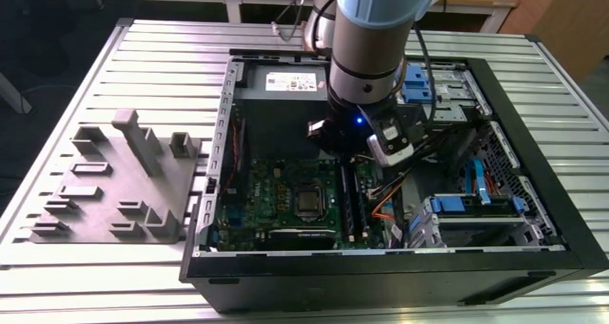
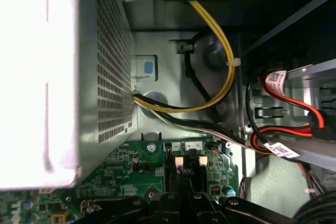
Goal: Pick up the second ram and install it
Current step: 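Press down the second ram until it locks into place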
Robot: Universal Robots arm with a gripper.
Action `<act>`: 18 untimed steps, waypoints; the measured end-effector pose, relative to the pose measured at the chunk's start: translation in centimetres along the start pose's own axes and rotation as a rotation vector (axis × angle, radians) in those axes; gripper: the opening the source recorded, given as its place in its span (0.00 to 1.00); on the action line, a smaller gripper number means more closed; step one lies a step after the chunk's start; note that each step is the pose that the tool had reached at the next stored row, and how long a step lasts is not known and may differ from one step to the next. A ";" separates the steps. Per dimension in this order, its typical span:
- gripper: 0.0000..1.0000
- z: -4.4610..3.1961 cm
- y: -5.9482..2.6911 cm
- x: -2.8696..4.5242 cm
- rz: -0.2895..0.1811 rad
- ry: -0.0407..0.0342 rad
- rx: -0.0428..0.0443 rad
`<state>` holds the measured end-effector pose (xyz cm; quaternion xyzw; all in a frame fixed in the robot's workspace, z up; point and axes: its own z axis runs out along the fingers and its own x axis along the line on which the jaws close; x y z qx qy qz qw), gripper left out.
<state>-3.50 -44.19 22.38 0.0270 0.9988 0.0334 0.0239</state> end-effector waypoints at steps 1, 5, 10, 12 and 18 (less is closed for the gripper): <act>0.07 -0.27 0.01 -0.01 0.000 0.0000 0.0002; 0.07 -0.99 0.06 -0.04 0.000 0.0000 0.0001; 0.07 -1.03 0.01 -0.05 0.000 0.0002 0.0005; 0.07 -1.04 -0.20 -0.06 0.000 0.0001 0.0003; 0.07 -1.06 -1.24 -0.12 0.000 0.0001 0.0002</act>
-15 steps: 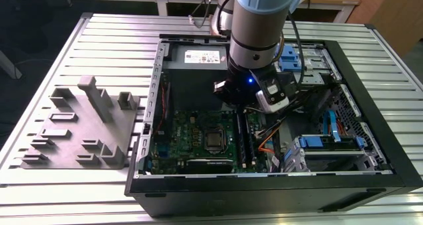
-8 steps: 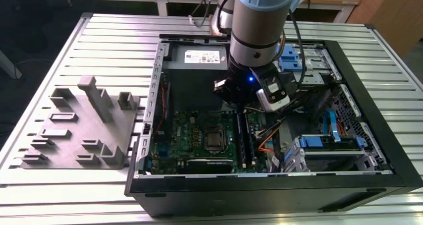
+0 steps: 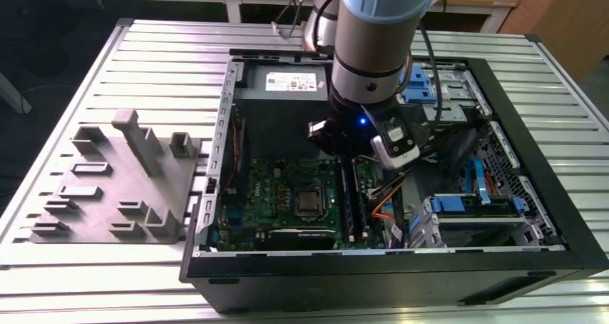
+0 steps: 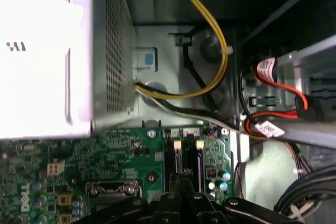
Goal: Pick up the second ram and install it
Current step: 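Press down the second ram until it locks into place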
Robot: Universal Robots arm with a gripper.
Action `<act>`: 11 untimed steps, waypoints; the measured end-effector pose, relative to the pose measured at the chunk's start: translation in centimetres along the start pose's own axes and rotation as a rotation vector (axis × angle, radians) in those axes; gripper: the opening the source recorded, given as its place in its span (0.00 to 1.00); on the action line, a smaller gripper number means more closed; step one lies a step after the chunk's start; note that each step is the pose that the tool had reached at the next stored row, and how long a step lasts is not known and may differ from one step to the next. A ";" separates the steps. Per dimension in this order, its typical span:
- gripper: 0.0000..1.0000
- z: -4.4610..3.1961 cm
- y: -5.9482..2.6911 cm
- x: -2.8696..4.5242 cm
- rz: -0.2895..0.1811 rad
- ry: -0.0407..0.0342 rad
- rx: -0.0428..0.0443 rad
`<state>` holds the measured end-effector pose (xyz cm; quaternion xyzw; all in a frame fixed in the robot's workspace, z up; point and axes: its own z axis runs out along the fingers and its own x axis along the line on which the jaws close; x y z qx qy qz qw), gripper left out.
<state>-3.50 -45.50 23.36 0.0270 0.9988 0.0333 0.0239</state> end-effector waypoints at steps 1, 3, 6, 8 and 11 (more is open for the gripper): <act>0.07 0.00 -0.19 -0.01 0.000 0.0000 0.0000; 0.07 -0.01 -0.64 -0.03 0.000 0.0000 -0.0001; 0.07 -0.02 -1.31 -0.07 0.000 0.0000 0.0000; 0.07 -0.02 -1.78 -0.09 0.000 0.0000 -0.0001; 0.07 -0.03 -2.43 -0.13 0.000 0.0000 0.0000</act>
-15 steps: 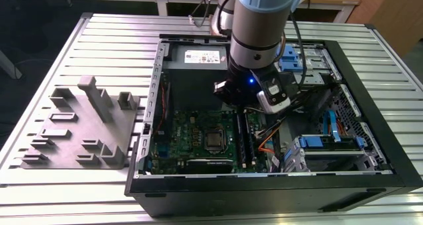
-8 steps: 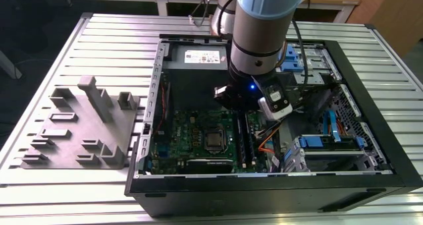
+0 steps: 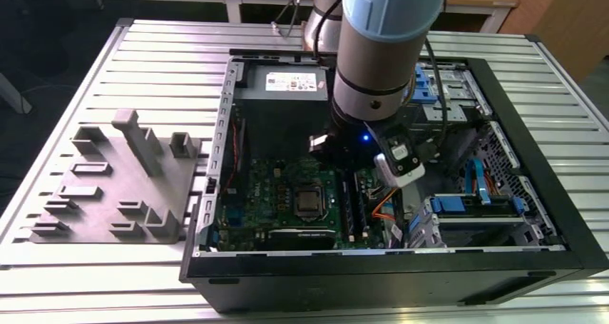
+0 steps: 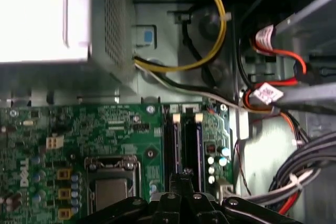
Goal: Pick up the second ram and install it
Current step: 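Press down the second ram until it locks into place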
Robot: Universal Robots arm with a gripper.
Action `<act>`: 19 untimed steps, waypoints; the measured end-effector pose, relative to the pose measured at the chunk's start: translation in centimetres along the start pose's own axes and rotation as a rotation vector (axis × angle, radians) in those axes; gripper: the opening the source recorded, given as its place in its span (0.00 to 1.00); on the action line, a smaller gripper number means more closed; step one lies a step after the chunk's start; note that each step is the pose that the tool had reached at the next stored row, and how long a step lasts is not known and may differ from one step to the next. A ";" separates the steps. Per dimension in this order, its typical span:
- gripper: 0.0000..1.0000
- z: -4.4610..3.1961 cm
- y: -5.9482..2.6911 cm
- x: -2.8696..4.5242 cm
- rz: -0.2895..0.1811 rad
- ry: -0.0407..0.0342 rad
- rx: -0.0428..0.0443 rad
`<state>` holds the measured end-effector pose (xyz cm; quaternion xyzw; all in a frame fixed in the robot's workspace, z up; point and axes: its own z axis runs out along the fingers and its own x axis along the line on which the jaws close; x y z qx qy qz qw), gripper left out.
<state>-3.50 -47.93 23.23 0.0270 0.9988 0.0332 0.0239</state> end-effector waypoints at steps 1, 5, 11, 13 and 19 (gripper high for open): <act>0.07 0.00 -0.19 -0.01 0.000 0.0000 0.0000; 0.07 0.01 -0.88 -0.04 0.000 -0.0001 -0.0001; 0.07 -0.01 -1.96 -0.10 0.000 -0.0001 -0.0001; 0.07 -0.02 -2.29 -0.12 0.000 0.0000 -0.0001; 0.07 -0.05 -3.27 -0.17 0.000 -0.0001 -0.0001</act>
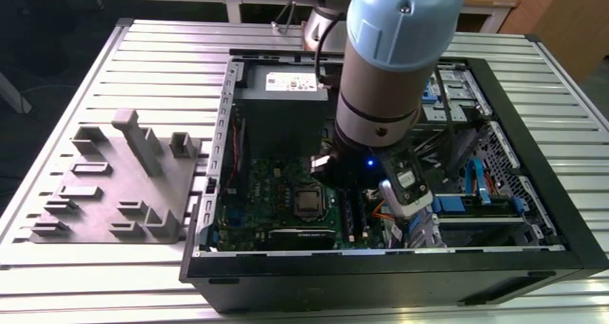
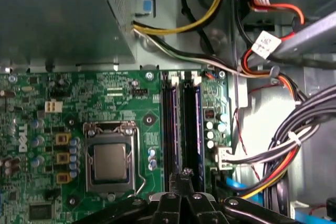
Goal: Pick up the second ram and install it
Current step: 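Press down the second ram until it locks into place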
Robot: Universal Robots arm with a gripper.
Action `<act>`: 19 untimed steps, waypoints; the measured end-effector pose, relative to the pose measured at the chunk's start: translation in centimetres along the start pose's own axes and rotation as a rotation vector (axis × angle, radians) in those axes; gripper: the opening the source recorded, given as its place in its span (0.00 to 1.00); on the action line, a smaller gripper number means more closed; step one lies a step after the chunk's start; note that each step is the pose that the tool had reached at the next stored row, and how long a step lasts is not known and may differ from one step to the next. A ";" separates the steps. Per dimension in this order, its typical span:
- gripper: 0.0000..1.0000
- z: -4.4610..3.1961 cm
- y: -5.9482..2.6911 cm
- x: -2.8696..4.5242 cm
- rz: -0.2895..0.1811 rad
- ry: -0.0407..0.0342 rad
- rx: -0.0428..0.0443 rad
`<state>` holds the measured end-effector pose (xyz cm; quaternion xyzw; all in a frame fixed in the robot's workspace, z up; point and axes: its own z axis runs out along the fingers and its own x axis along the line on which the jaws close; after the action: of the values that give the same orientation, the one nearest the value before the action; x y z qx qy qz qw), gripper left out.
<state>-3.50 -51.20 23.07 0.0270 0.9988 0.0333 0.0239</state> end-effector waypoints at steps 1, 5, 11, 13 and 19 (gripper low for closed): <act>0.07 -0.01 -0.17 -0.01 0.000 0.0000 0.0001; 0.07 -0.03 -0.61 -0.03 0.000 0.0000 0.0001; 0.07 0.10 -0.95 -0.05 0.000 -0.0001 -0.0002; 0.07 0.28 -0.98 -0.08 0.000 0.0000 0.0000; 0.07 0.52 -1.00 -0.09 0.000 0.0001 0.0003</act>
<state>-3.44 -52.17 22.49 0.0271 0.9988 0.0332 0.0238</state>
